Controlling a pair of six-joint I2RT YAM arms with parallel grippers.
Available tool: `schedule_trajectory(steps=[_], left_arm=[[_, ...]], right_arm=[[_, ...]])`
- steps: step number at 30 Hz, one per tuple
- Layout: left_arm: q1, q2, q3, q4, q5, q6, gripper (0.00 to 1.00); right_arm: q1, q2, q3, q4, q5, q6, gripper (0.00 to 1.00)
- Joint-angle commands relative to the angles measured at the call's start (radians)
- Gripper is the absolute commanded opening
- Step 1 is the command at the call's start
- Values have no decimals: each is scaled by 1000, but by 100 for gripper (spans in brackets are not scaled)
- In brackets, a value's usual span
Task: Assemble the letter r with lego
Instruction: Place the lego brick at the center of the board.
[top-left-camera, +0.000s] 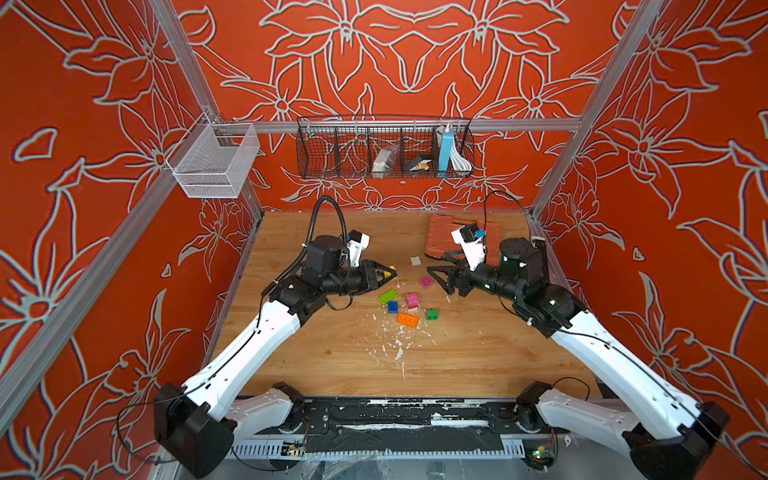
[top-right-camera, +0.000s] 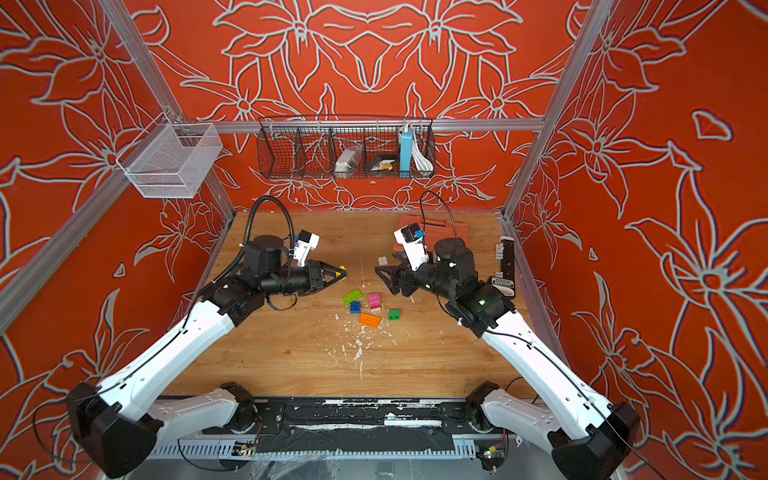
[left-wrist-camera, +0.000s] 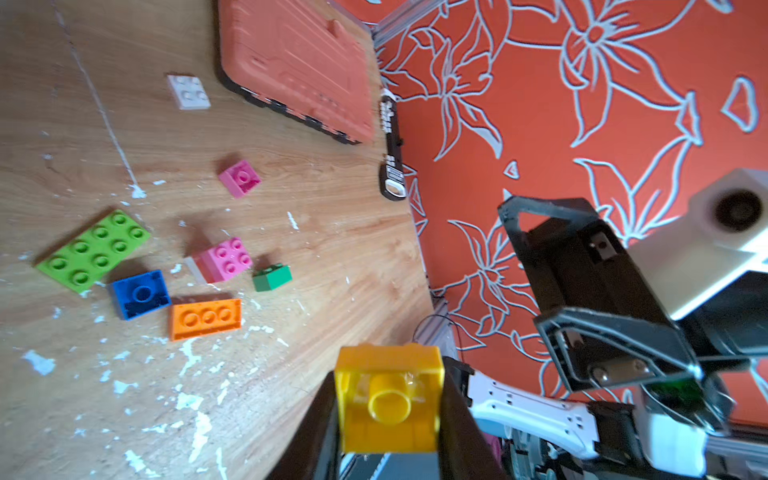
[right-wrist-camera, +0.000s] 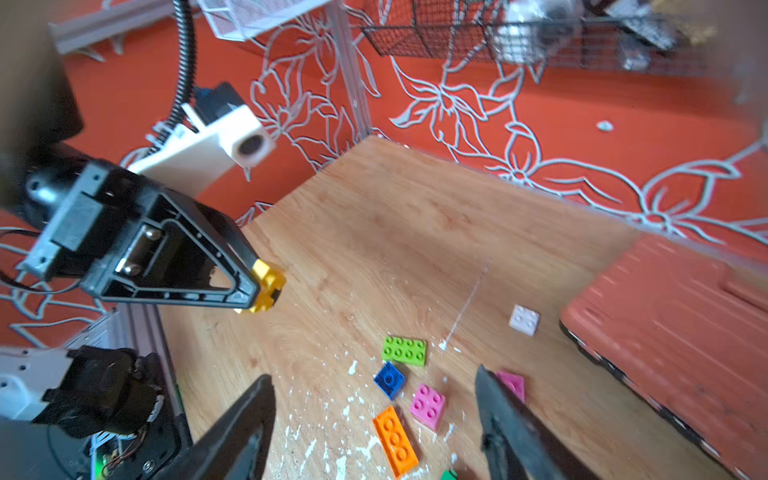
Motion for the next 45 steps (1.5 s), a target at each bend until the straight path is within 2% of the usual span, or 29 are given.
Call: schedule_trajectory(steps=[1,2,4,6,8,14,21,31,45], left_arm=[[9,-70,-32,120,106,-80,14],[9,-92,-43,146,114,-99,14],[9,-142,-62,195,125,-132,14],[9,-173,-76,235,136,-164,14],[9,-193,-93,277,153,-195,14],[8,-216,-127,385,212,-261,14],[5,-208,-129,416,231,-274,13],[-4,-207,-132,413,233,-273,12],[-11,-213,-125,416,230,-280,12]], right_arm=[[-3,-9,-72,234,-155,-97,68],[-3,-15,-106,339,-204,-131,68],[-2,-10,-153,497,-314,-183,83],[0,13,-155,567,-434,-252,91],[1,33,-131,574,-491,-257,94],[32,101,-98,732,-600,-191,95],[99,191,-28,746,-629,-193,90],[123,254,8,764,-649,-171,67],[141,238,8,676,-653,-208,23]])
